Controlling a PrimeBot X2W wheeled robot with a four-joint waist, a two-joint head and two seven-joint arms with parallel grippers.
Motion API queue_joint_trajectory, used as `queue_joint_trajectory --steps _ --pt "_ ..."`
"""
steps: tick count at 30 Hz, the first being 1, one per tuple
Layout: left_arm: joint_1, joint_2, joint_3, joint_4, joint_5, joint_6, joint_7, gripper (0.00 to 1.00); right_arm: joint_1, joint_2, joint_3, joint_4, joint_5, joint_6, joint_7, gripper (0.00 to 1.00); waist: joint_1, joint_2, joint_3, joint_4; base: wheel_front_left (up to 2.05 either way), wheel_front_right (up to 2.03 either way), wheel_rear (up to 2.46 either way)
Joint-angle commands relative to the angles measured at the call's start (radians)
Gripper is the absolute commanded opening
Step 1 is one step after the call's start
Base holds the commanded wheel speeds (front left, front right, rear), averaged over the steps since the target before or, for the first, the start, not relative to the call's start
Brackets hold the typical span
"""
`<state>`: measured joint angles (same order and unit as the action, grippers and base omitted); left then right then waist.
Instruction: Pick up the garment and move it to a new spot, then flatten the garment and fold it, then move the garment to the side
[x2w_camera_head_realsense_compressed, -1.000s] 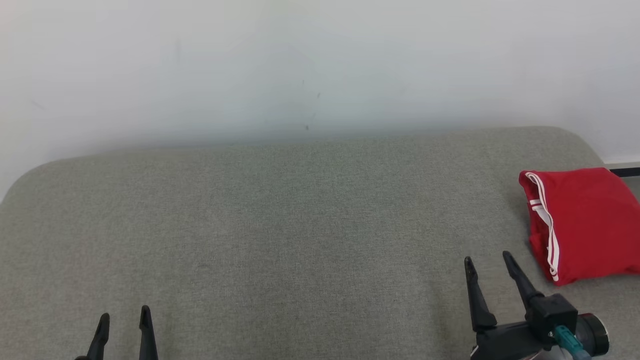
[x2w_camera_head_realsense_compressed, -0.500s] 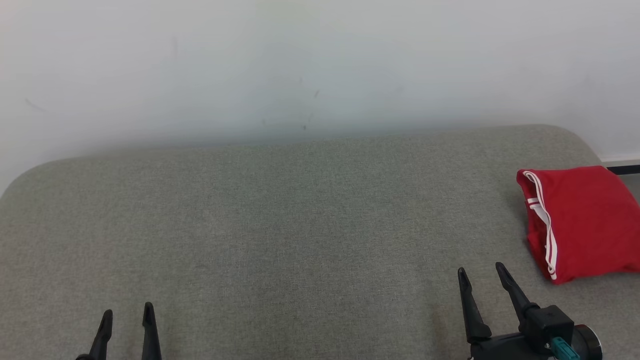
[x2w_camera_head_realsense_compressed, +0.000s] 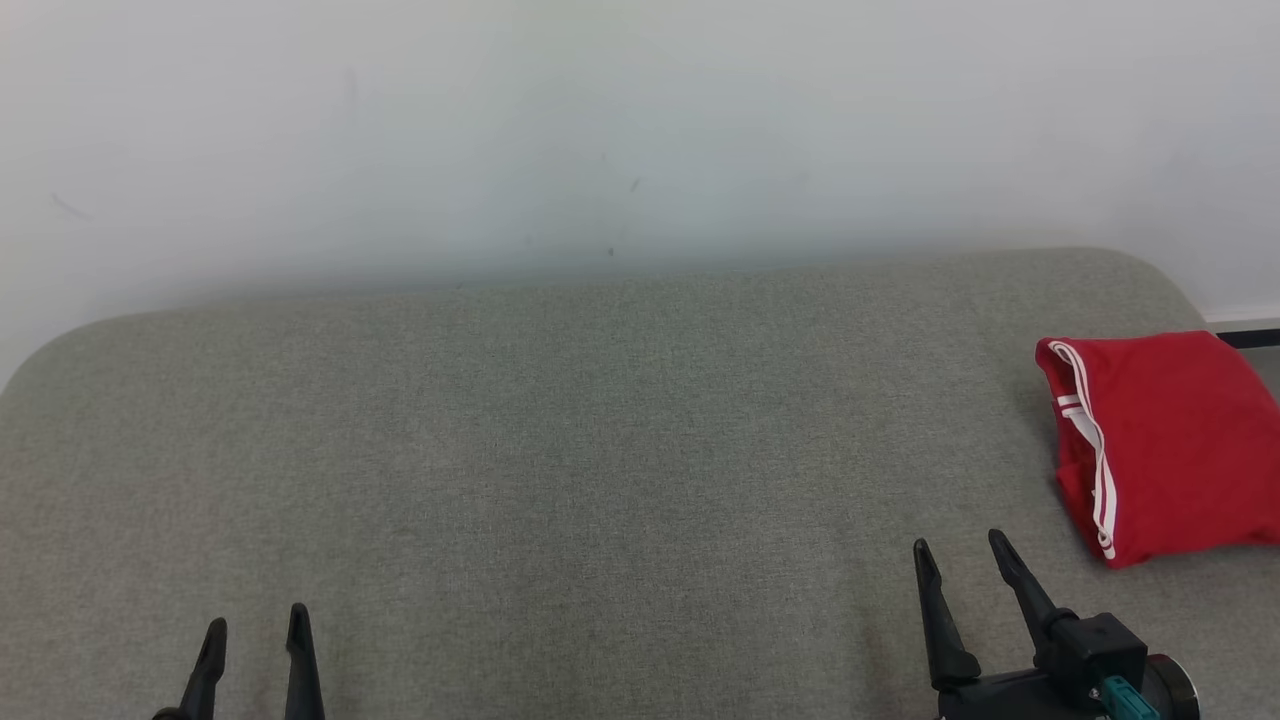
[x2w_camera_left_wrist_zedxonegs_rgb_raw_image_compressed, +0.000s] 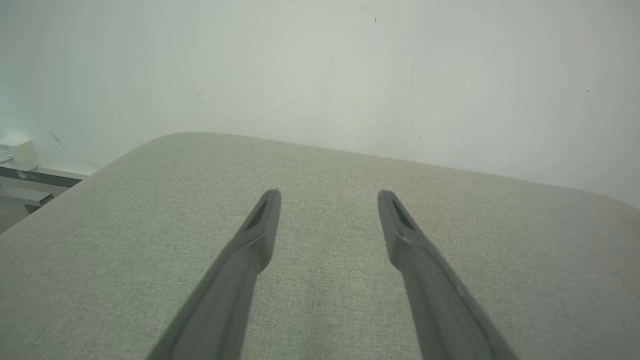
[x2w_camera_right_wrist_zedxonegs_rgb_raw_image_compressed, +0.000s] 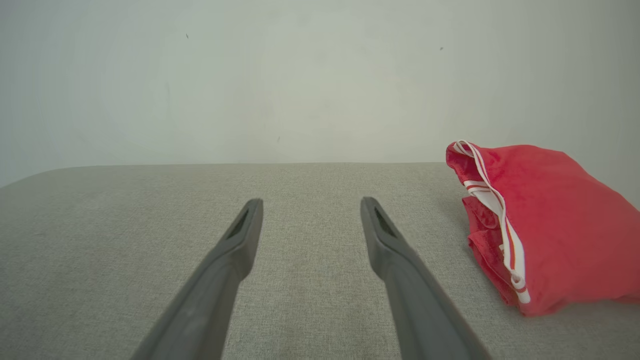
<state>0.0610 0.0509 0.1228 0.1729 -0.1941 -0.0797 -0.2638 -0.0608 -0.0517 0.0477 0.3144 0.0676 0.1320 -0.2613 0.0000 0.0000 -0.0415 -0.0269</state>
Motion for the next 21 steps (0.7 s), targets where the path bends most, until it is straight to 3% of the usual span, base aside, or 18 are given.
queue_joint_trajectory --steps 1,11,12,21 --pt "0.003 -0.001 0.001 -0.007 -0.002 -0.001 0.0 1.0 0.006 0.002 0.002 0.002 0.005 -0.003 -0.004 1.0 0.0 0.0 0.0 0.0 0.0 0.0 0.0" --pt "0.0 0.0 -0.001 -0.002 0.004 -0.003 0.0 1.0 -0.005 0.002 0.013 0.013 0.013 -0.003 -0.004 1.0 0.0 0.0 0.003 -0.002 0.0 0.0 0.0" --pt "-0.001 0.0 -0.002 -0.002 0.004 -0.001 0.0 0.0 -0.002 0.0 0.012 0.012 0.008 0.0 0.0 0.0 0.0 0.0 0.003 -0.002 0.0 0.0 0.0" --pt "0.008 -0.01 0.001 0.063 -0.037 -0.002 0.022 0.0 0.031 0.0 0.004 0.066 0.056 0.0 0.02 0.0 0.0001 0.0 0.004 -0.001 0.0 0.0 0.0"
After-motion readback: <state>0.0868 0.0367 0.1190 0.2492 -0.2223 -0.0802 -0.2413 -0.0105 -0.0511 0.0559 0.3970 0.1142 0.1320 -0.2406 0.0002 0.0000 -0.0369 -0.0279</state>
